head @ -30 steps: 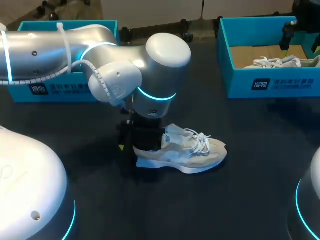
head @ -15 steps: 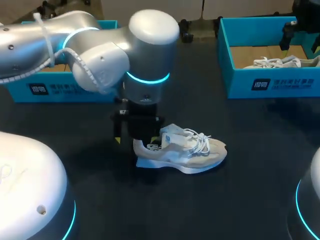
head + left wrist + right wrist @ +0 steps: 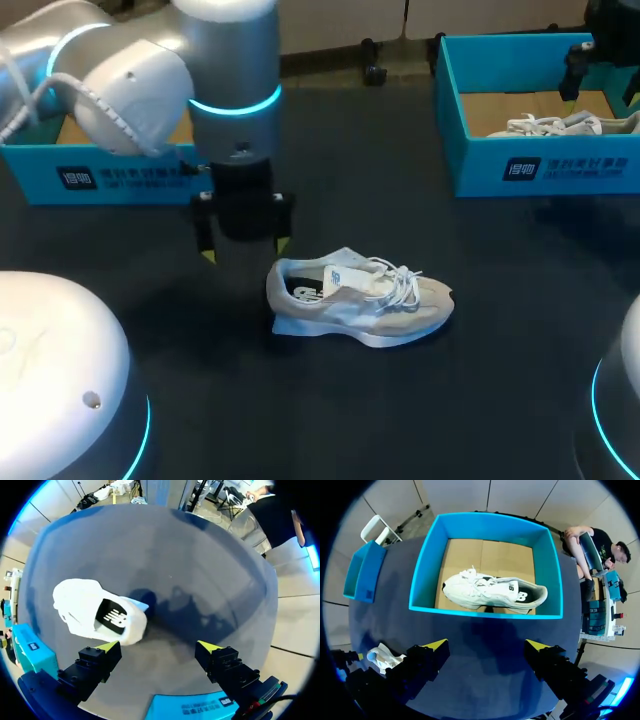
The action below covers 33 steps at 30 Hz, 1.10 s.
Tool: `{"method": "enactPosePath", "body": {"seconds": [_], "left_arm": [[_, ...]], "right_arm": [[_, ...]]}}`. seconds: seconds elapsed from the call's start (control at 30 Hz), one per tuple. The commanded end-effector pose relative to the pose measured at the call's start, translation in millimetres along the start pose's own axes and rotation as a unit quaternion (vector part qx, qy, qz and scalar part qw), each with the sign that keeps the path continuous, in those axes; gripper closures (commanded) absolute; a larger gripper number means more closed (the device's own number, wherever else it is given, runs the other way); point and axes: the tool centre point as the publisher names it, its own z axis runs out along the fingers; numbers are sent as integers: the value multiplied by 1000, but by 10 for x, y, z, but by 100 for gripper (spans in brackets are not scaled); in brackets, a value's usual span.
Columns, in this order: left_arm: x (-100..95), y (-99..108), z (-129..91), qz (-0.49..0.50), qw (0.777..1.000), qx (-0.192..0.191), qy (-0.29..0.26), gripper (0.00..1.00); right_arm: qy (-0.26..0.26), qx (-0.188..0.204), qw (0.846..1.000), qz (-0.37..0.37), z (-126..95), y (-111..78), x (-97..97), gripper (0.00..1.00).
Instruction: Take the shoe out of the shoebox, open the shoe tongue, remove and reinsert the insole, then place the shoe into the shoebox
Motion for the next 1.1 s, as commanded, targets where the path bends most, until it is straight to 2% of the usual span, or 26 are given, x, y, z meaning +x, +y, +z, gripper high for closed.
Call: {"method": "enactPosePath", "body": {"seconds": [0.03,0.53,0.6,0.63,0.7,0.8,0.83,1.1], "left_arm": [[177,-23,-41,1,998,-3,-65,0],[177,-23,-41,1,998,-3,-65,0],[200,-19,-34,-9,997,10,-71,0],[262,17,-18,-45,995,47,-82,0],[299,51,-14,-72,990,79,-94,0],[326,98,-11,-102,983,107,-106,0],[329,122,-34,-132,974,143,-116,0],[306,227,-54,-226,934,213,-177,0]], "right_arm": [[0,0,1000,0,5,-2,0,0],[0,0,1000,0,5,-2,0,0],[0,0,1000,0,5,-2,0,0],[0,0,1000,0,5,-2,0,0],[0,0,1000,0,5,-2,0,0],[0,0,1000,0,5,-2,0,0],[0,0,1000,0,5,-2,0,0],[0,0,1000,0,5,-2,0,0]]}}
